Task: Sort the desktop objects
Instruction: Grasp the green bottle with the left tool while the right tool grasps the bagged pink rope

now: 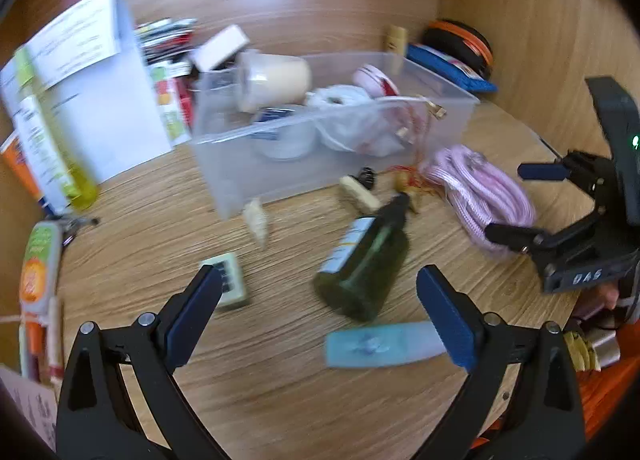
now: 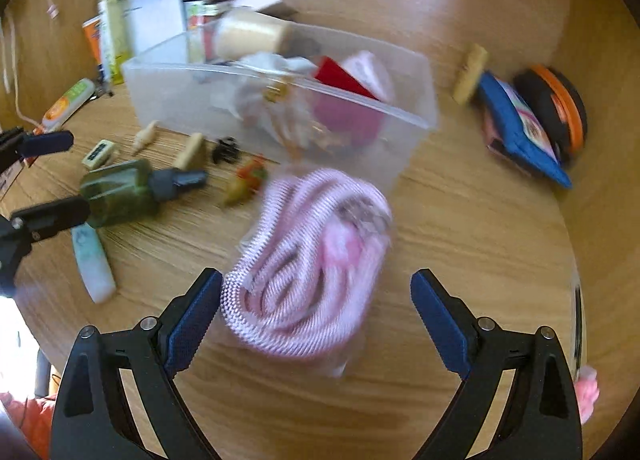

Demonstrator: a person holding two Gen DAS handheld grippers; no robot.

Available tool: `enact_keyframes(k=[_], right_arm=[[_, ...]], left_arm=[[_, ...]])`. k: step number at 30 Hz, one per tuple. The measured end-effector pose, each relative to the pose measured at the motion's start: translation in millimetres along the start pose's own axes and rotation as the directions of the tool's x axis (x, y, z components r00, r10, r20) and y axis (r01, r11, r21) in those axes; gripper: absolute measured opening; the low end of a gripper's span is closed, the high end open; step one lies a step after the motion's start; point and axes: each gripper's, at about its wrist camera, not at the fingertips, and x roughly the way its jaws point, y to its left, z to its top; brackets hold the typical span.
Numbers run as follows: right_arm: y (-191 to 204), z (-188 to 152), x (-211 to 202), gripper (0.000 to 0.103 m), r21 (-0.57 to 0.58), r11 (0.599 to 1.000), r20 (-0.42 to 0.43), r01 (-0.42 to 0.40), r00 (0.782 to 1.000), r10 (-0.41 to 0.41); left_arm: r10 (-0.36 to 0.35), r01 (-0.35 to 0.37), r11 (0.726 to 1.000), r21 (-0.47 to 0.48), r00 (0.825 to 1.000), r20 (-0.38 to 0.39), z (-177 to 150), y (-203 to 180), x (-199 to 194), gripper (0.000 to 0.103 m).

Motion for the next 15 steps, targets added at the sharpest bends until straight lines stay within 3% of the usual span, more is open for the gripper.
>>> enact_keyframes(k=[10, 15], right_arm=[[-18, 0, 1, 0.094, 0.087, 0.996, 0.017, -0.026, 1.0, 0.024], [-15, 12, 23, 0.094, 0.076, 0.996, -0.029, -0.039, 0.999, 0.041]], left_arm=[[-0.056, 0.059, 0.996, 0.061, 0.997, -0.043, 14, -14, 31, 0.098], [-0.061, 0.065, 0.995, 0.079, 0.997, -0.057, 16, -16, 35, 0.083]])
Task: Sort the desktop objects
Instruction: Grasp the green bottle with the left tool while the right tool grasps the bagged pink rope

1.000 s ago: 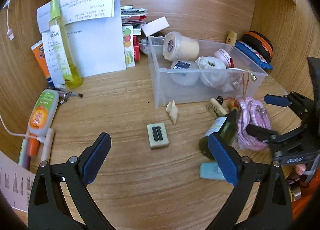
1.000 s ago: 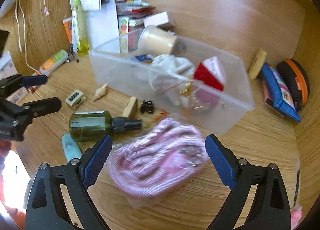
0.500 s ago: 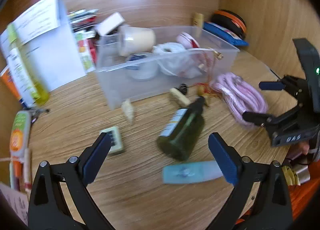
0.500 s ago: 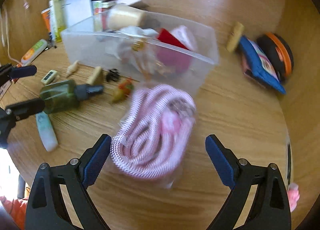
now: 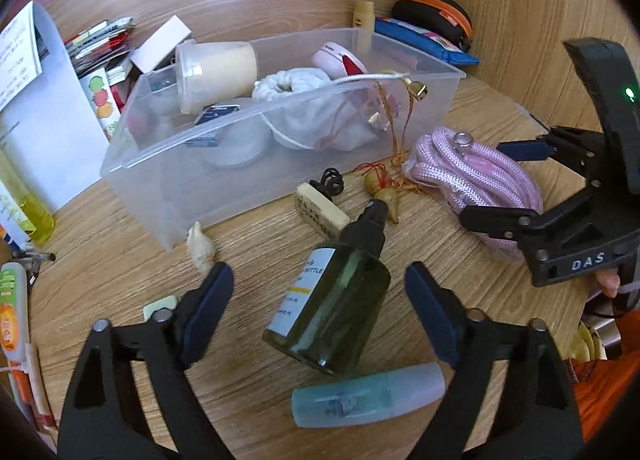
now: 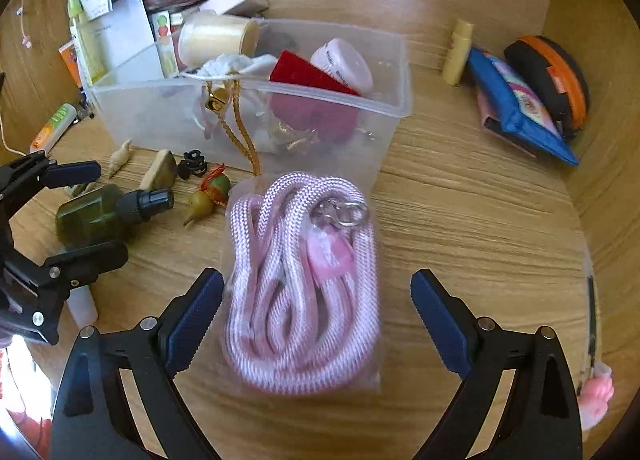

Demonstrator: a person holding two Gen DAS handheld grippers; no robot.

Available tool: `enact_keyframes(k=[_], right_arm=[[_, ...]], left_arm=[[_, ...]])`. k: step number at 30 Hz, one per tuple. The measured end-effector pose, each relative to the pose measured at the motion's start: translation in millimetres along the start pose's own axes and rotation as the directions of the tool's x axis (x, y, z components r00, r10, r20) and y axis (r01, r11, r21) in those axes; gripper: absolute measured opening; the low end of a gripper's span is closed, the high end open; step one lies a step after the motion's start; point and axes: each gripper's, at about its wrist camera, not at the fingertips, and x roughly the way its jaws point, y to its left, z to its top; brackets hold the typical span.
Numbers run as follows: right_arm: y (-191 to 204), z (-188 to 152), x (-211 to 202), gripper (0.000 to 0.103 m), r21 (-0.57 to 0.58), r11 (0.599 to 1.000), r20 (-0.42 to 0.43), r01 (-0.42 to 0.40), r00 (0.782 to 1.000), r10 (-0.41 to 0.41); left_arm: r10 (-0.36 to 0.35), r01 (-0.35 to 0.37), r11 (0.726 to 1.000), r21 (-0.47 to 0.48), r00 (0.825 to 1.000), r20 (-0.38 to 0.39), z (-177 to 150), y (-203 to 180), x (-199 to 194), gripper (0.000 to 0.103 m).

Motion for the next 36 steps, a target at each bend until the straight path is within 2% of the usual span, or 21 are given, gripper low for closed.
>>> enact_keyframes(k=[2, 7, 9, 12, 13, 15, 16, 18, 23, 31, 36], right_arm=[[1, 4, 6, 0.094, -0.006, 1.0, -0.015, -0.007, 1.0, 0.007], [4, 9, 15, 0.094, -0.027, 1.0, -0.02, 0.0, 1.0, 0.0], [3, 10, 17, 0.094, -0.022, 0.999, -0.032, -0.03, 0.999, 0.03], [1, 10, 18, 0.093, -0.007, 0.999, -0.016, -0.033, 0.999, 0.033], [1, 10, 18, 0.091, -0.008, 0.999, -0.015, -0.033, 0.999, 0.033], [1, 9, 15, 0.078, -0.009, 0.999, -0.003, -0.037, 0.999, 0.037], [0, 8, 13, 0.075, -0.011, 0.999, 0.001, -0.042, 0.999, 0.042], [-2, 6, 10, 0.064, -0.008, 0.998, 0.008, -0.059, 0.998, 0.059], [-13, 2, 1, 0.057, 0.035, 0.994, 0.024, -0.108, 0.994, 0.107], [-32, -13, -18, 0.055, 0.11, 0.986, 0.065, -0.124, 0.991, 0.117], [-37, -10, -35, 0.055, 0.118, 0.987, 0.109, -0.108, 0.989, 0.095]], left_arm=[[-0.002, 0.002, 1.0, 0.0, 1.0, -0.005, 0, 0, 3, 0.079], [-0.031, 0.031, 1.0, -0.006, 0.999, -0.012, 0, 0, 5, 0.056], [-0.056, 0.056, 0.998, -0.021, 0.998, -0.004, 0, 2, 4, 0.055], [-0.071, 0.071, 0.997, -0.039, 0.997, -0.001, 0, 5, 3, 0.053], [-0.073, 0.073, 0.996, -0.043, 0.997, 0.001, -1, 6, 2, 0.05], [-0.074, 0.074, 0.996, -0.049, 0.997, 0.006, -1, 6, 1, 0.048], [-0.067, 0.067, 0.996, -0.055, 0.998, 0.013, -2, 6, 0, 0.045], [-0.052, 0.054, 0.996, -0.067, 0.998, 0.031, -2, 7, -3, 0.044], [-0.029, 0.034, 0.996, -0.085, 0.998, 0.063, -1, 9, -11, 0.042], [-0.023, 0.035, 0.993, -0.11, 0.993, 0.112, 2, 11, -28, 0.042], [-0.025, 0.046, 0.99, -0.132, 0.987, 0.157, 6, 12, -40, 0.042]])
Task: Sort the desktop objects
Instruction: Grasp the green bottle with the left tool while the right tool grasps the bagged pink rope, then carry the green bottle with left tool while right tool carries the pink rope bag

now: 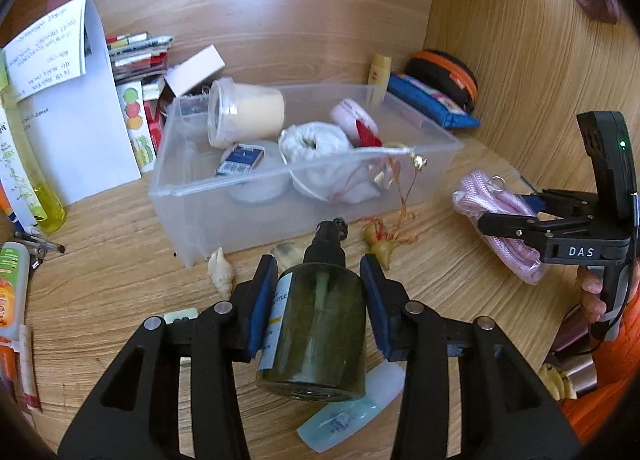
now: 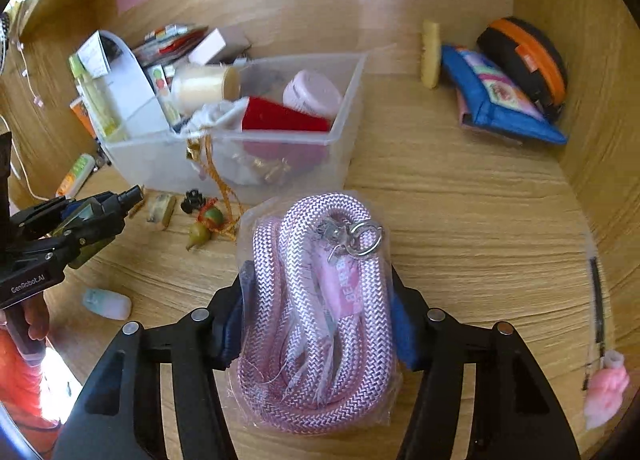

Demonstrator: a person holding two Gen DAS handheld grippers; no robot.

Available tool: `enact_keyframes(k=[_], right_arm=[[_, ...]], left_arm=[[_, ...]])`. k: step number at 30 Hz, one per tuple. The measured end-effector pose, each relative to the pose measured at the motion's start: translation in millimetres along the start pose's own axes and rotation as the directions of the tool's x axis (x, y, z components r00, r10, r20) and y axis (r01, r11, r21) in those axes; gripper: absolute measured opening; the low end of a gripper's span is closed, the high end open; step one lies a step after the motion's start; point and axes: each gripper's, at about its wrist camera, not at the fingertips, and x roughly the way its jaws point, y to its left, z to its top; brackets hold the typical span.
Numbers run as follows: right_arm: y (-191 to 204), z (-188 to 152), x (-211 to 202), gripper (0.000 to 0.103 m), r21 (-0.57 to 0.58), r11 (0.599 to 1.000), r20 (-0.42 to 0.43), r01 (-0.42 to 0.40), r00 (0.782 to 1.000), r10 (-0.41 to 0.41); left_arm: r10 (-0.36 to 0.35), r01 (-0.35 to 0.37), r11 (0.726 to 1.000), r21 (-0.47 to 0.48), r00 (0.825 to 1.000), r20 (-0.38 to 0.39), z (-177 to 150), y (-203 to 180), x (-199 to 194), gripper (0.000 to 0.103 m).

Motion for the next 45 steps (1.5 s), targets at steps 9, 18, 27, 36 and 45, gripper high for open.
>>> enact_keyframes(k=[9, 18, 27, 36, 45], right_arm=[[0, 18, -26, 0.055, -0.014, 1.0, 0.086, 0.018, 0.996, -0.016], [1, 53, -38, 0.055, -0.036, 0.999, 0.172, 0.013, 0.985, -0.007], [7, 92, -23, 0.055, -0.06, 0.998, 0.204, -0.021, 0.978, 0.032], [10, 120, 13, 0.055, -0.054, 0.997, 0.17, -0.058, 0.983, 0.066], [11, 125, 43, 0.055, -0.041, 0.997, 0.128, -0.062, 0.99, 0.067]], left_arm=[[0.002, -0.001, 1.0, -0.006, 0.997, 0.079, 18, 0, -19, 0.042], [0.023, -0.016, 0.999, -0.045, 0.988, 0.155, 44, 16, -30, 0.042], [0.072, -0.052, 0.993, -0.108, 0.981, 0.183, 71, 44, -23, 0.041], [0.131, -0.097, 0.964, -0.249, 0.983, 0.126, 89, 87, 14, 0.041], [0.158, -0.131, 0.957, -0.259, 0.984, 0.086, 91, 87, 39, 0.041]])
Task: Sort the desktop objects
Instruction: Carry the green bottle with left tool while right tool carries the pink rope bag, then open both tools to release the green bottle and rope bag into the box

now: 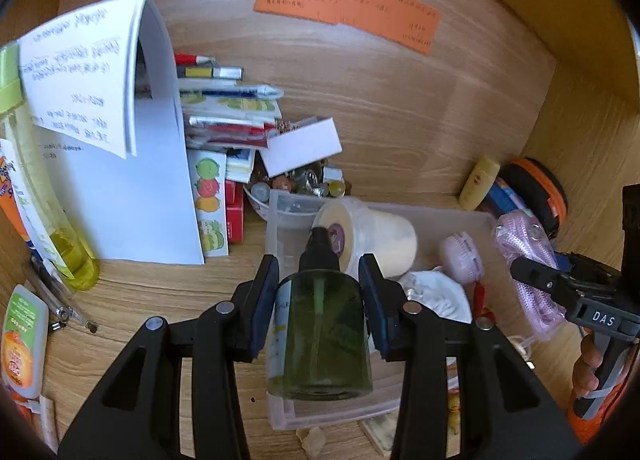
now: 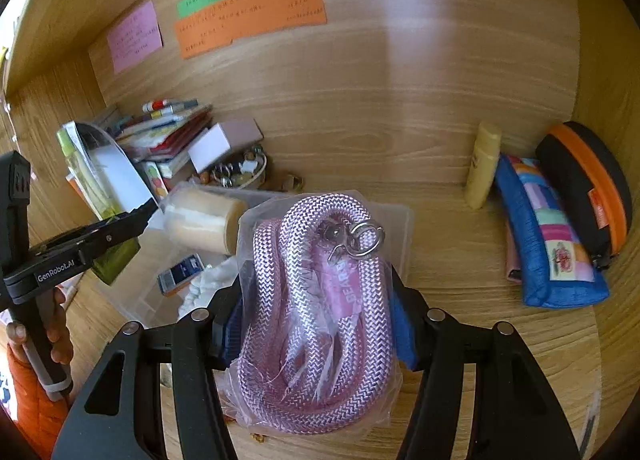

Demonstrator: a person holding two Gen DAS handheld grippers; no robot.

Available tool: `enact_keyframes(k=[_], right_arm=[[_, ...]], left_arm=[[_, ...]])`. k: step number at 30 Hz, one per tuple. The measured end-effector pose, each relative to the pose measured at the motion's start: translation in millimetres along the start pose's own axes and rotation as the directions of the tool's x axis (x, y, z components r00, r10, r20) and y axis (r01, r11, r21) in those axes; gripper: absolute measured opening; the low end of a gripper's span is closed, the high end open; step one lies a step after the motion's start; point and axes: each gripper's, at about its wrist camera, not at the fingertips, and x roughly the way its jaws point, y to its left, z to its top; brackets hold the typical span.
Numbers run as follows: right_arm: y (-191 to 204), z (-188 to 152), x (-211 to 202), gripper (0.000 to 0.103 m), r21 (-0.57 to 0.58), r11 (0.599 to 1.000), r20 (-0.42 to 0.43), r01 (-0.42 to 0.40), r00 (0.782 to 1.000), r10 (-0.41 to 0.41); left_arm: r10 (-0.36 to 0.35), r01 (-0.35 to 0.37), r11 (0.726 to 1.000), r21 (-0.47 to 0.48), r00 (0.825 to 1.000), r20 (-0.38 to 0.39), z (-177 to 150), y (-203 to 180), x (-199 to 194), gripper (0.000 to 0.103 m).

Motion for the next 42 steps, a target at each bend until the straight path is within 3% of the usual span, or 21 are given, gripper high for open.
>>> enact_keyframes(k=[9, 18, 23, 25, 26, 29, 33, 42], right_arm=[[3, -5, 16, 0.057, -0.026, 0.999, -0.037, 0.025, 0.999, -0.026], [10, -5, 19, 0.061, -0.079, 0.994, -0.031, 0.078, 0.996, -0.08], [20, -6, 12, 0.076, -0.123, 0.988, 0.011, 0.095, 0.995, -0.094], [24, -5, 6, 0.079, -0.139, 0.984, 0.034, 0.109, 0.994, -0.105], [26, -4, 3, 0.081, -0.145, 0.983, 0.046, 0.113, 0.993, -0.108], [29, -2, -7, 0.083, -0.152, 0.981, 0.071, 0.12, 0.991, -0.11], [34, -1, -17, 0.085, -0.153, 0.981, 0.087, 0.123, 0.99, -0.111], [46, -14, -37, 0.087, -0.175, 0.978, 0.097, 0.116, 0.99, -0.1]], left_arm=[[0.047, -0.048, 0.997, 0.052, 0.999, 0.027, 0, -9, 2, 0.041], [0.032, -0.031, 0.997, 0.076, 0.999, -0.012, -1, -10, 1, 0.042], [0.028, -0.029, 0.996, 0.088, 0.999, 0.017, -2, -15, -8, 0.054], [0.034, -0.036, 0.996, 0.086, 0.999, 0.028, -2, -16, -12, 0.072], [0.038, -0.041, 0.996, 0.083, 0.998, 0.041, -2, -16, -15, 0.075], [0.027, -0.031, 0.996, 0.078, 0.998, 0.052, -1, -16, -23, 0.078], [0.031, -0.035, 0.998, 0.061, 0.997, 0.064, -3, -13, -34, 0.093], [0.078, -0.082, 0.995, 0.061, 0.995, 0.062, -20, 4, -63, 0.096]])
